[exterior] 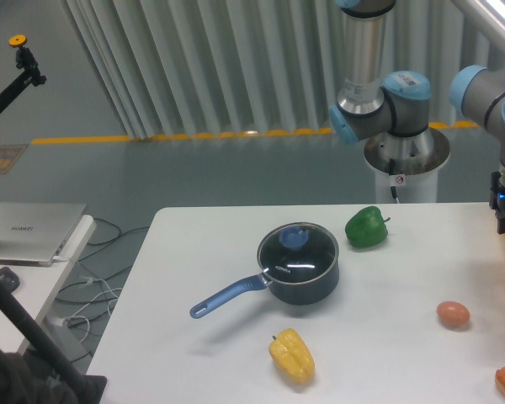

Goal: Open the lid

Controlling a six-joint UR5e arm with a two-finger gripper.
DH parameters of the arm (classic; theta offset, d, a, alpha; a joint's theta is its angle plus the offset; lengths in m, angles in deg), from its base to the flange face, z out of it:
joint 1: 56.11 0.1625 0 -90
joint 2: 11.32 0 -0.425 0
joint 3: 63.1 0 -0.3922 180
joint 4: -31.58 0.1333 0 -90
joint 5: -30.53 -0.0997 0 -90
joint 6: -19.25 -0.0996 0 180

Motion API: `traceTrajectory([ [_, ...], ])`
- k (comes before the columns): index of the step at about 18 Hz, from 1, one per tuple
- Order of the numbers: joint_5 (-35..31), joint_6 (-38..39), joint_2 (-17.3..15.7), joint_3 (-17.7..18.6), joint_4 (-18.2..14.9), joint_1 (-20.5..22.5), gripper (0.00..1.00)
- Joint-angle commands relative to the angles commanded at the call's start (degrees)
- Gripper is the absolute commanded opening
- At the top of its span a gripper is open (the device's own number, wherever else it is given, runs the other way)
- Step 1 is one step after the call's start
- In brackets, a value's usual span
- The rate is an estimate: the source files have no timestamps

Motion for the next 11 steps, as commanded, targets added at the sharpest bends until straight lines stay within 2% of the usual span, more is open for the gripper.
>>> traceTrajectory([
  [7, 0.53, 2.38, -0.09, -0.53, 0.18, -0.18, 1.00],
  [11, 0.70, 16.07, -0.70, -1.14, 0.26, -2.98, 1.00],
])
